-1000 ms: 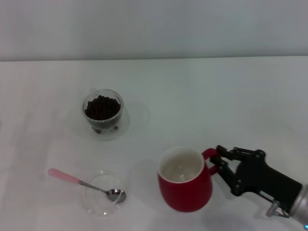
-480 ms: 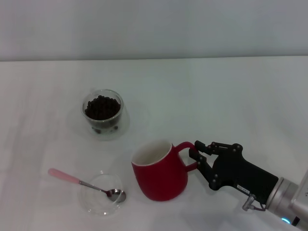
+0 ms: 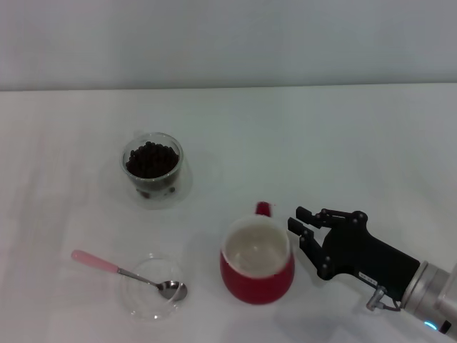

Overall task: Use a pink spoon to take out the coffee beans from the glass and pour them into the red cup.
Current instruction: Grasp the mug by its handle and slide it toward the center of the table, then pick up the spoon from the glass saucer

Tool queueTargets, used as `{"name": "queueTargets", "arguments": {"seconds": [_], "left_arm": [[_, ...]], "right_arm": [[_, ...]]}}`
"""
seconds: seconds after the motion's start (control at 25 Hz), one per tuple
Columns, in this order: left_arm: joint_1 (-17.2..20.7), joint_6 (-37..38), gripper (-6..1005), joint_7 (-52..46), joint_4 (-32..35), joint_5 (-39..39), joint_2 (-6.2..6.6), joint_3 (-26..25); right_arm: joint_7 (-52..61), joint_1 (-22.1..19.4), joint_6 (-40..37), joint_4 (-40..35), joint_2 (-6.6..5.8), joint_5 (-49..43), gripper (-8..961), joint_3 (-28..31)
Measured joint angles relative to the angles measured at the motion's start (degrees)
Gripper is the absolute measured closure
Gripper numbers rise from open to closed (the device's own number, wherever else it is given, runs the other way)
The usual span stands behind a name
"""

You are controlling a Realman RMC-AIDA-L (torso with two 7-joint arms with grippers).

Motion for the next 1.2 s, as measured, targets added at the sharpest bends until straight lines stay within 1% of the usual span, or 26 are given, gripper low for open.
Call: {"name": "queueTargets", "arguments": {"seconds": [0.56, 0.68, 0.92, 1.2], "left_arm": [[0.05, 0.42, 334, 0.31, 0.67, 0.0, 0.03, -0.01], [0.24, 0.44, 334, 0.3, 0.75, 0.0, 0.02, -0.01], [1.13, 0.25, 334, 0.25, 0.77, 0.07, 0.01, 0.02], [2.16, -0.62, 334, 0.09, 0.18, 0.52, -0.25, 0.37]], "right_arm": [[0.0, -1.7, 0.35, -2.26, -0.24, 0.4, 763, -0.06], [0.12, -3.09, -0.34, -3.7, -0.36, 2.58, 762, 0.16], [0.34, -6.28, -4.08, -7.2, -0.51, 9.52, 761, 0.29], [0.21, -7.35, -6.79, -9.1, -0.62, 11.6, 759, 2.68]]}}
